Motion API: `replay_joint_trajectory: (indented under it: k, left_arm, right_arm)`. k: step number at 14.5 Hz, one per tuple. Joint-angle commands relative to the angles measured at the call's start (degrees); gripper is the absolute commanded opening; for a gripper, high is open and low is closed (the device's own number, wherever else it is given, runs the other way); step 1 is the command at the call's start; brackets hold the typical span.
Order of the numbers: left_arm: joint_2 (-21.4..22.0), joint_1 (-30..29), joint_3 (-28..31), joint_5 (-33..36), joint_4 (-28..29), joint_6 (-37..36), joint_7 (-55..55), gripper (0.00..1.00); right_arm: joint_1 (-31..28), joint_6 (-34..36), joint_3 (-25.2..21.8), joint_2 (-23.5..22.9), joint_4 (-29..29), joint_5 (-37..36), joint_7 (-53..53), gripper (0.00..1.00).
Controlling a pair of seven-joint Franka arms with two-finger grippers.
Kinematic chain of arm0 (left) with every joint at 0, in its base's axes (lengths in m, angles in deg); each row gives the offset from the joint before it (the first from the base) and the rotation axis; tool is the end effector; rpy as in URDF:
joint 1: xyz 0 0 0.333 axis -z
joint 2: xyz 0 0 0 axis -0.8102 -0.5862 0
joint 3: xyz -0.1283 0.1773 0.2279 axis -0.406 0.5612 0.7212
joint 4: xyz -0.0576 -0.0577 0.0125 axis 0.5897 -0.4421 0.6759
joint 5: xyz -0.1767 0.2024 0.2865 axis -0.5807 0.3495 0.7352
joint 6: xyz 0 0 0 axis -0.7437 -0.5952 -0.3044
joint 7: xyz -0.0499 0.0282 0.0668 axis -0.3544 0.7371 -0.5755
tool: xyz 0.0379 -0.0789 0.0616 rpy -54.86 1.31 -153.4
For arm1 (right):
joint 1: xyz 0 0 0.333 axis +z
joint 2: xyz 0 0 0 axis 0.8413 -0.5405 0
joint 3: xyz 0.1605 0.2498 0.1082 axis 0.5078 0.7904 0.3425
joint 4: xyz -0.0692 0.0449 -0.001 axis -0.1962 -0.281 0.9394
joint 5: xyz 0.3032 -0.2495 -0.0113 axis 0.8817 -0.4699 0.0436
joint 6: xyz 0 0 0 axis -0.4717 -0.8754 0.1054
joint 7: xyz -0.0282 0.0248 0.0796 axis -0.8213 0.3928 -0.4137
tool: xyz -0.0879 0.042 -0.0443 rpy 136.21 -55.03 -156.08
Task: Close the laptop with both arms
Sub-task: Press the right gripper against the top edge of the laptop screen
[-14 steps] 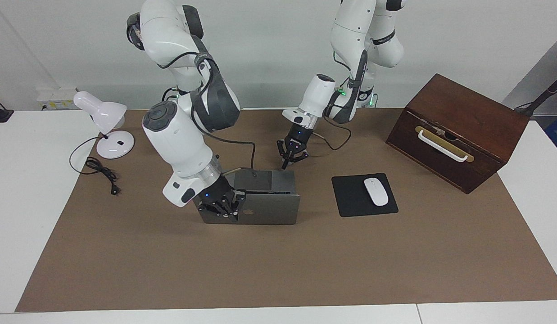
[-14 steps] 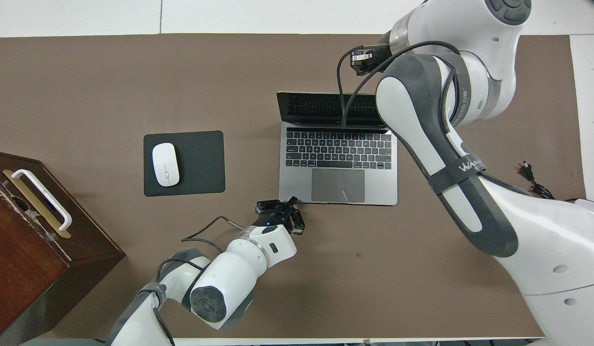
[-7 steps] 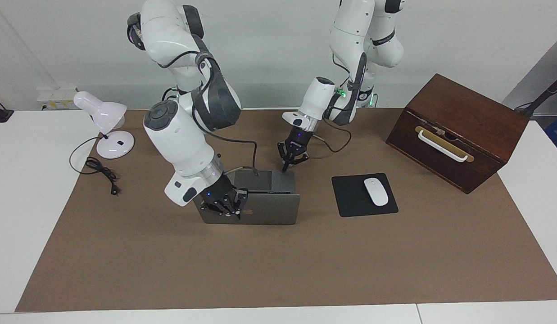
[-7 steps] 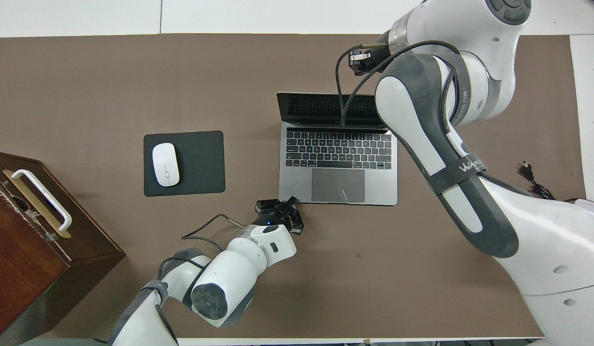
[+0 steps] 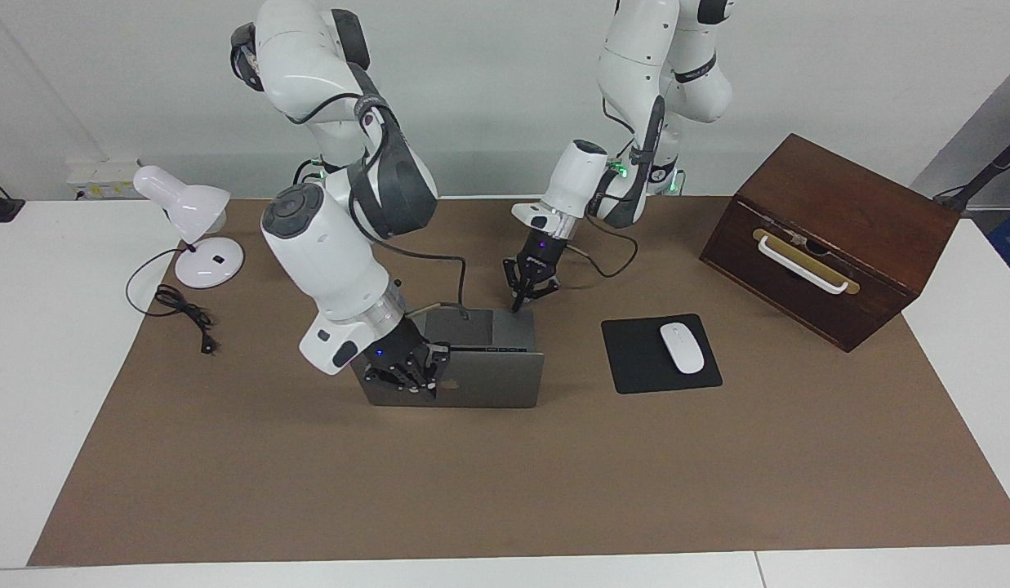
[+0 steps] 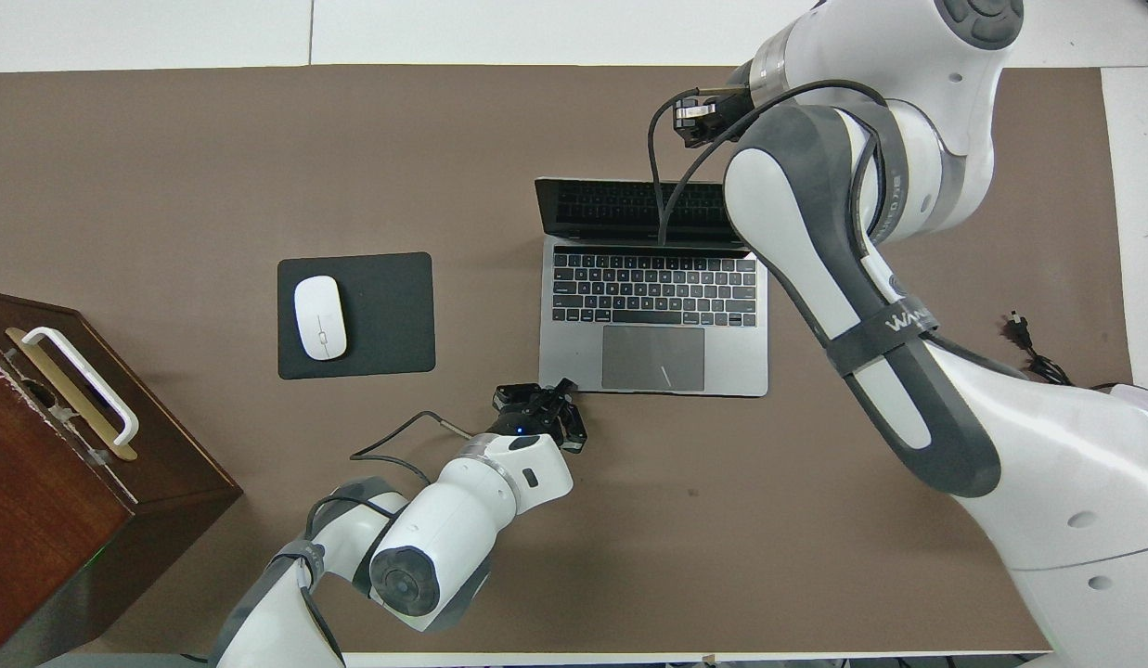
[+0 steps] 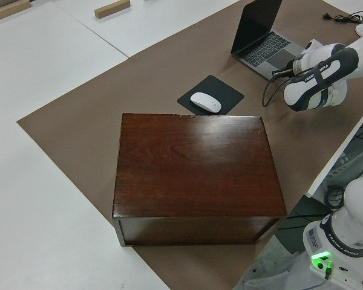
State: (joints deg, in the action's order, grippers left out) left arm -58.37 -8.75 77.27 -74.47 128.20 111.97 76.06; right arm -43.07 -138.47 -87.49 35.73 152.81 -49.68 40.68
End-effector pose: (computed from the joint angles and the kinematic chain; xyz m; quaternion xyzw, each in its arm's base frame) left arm 0.3695 -0.3553 0.2681 0.9007 -0.2566 0.3150 0.1542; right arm 0.7196 0.2140 0.4665 -0.9842 -0.0216 -0.0928 0.1489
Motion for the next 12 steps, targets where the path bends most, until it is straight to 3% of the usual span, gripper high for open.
replay_joint_trajectory:
  k: [1, 7, 12]
  left_arm:
    - [-3.5, 0.0, 0.8, 0.2, -1.8, 1.0, -1.1, 0.0]
    - [-4.6, -1.1, 0.7, 0.5, -1.8, 1.0, -1.1, 0.0]
    - [-4.9, -2.1, 0.6, 0.5, -1.7, 0.8, -1.1, 0.0]
  right_arm:
    - [-0.1, -0.9, 0.3, 0.8, 2.0, 1.1, 0.7, 0.0]
    - [1.0, 0.2, 0.6, 3.4, 7.0, 1.5, 2.6, 0.0]
    - [1.0, 4.6, 0.6, 4.1, 7.6, 2.7, 4.1, 0.0]
